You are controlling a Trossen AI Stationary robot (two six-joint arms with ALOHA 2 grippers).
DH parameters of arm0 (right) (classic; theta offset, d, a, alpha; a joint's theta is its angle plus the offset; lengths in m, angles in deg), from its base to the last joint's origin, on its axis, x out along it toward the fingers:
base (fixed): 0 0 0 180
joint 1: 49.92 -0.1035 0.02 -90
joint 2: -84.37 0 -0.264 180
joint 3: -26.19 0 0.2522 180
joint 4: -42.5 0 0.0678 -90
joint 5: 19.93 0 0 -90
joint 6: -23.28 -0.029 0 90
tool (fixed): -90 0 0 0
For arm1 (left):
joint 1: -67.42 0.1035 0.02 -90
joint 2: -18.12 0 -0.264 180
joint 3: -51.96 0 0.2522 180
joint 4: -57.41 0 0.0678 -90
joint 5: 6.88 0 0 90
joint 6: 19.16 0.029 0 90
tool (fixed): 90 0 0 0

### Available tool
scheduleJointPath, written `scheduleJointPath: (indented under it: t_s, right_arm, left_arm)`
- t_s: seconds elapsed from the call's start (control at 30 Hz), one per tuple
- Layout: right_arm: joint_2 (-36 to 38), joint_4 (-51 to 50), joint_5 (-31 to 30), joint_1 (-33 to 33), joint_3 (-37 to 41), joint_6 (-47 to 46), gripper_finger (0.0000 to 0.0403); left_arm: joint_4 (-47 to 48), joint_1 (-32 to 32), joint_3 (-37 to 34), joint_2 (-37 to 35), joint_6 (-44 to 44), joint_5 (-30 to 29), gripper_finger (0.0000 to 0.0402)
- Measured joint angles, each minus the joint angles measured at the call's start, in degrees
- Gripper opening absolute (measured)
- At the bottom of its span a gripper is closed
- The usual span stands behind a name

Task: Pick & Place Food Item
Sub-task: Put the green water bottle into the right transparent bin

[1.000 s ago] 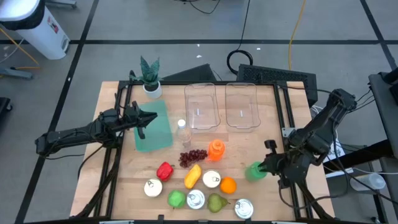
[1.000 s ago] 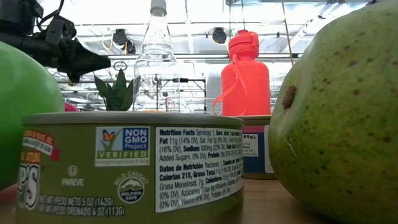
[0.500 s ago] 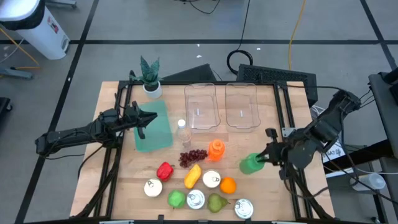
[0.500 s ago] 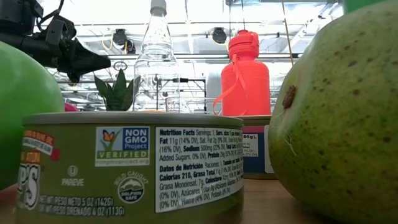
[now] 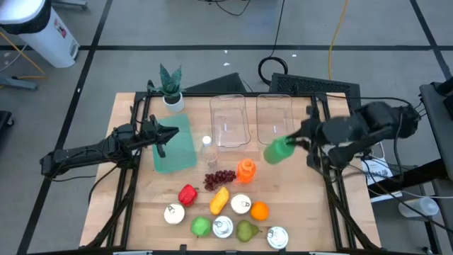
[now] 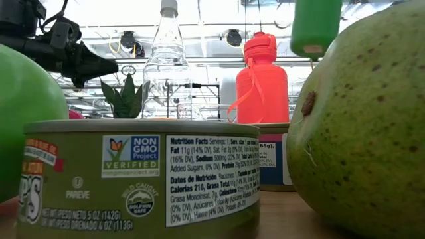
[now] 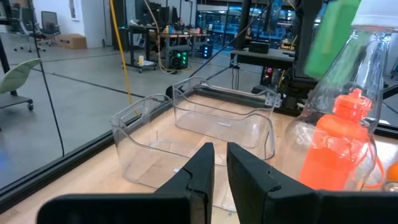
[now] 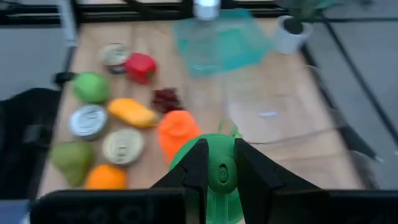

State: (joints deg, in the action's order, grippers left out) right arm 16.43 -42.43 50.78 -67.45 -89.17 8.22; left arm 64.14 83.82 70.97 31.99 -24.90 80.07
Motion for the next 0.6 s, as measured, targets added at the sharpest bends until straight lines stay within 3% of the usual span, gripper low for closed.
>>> scheduleJointPath:
  t_s: [0.17, 0.4, 0.6]
  right_arm:
    - [-2.46, -4.54, 0.01, 8.18, -4.13, 3.49, 0.0044]
    - [-1.76, -5.55, 2.26, 18.06, -0.52, 7.02, 0.0044]
    - [2.19, -3.14, 2.99, 22.83, 4.68, 8.96, 0.0044]
  left_arm:
    - [0.00, 0.02, 0.00, 0.00, -0.02, 0.00, 0.0050]
    - [0.00, 0.00, 0.00, 0.00, -0.70, 0.02, 0.0050]
    - [0.01, 0.00, 0.00, 0.00, -0.76, 0.04, 0.0050]
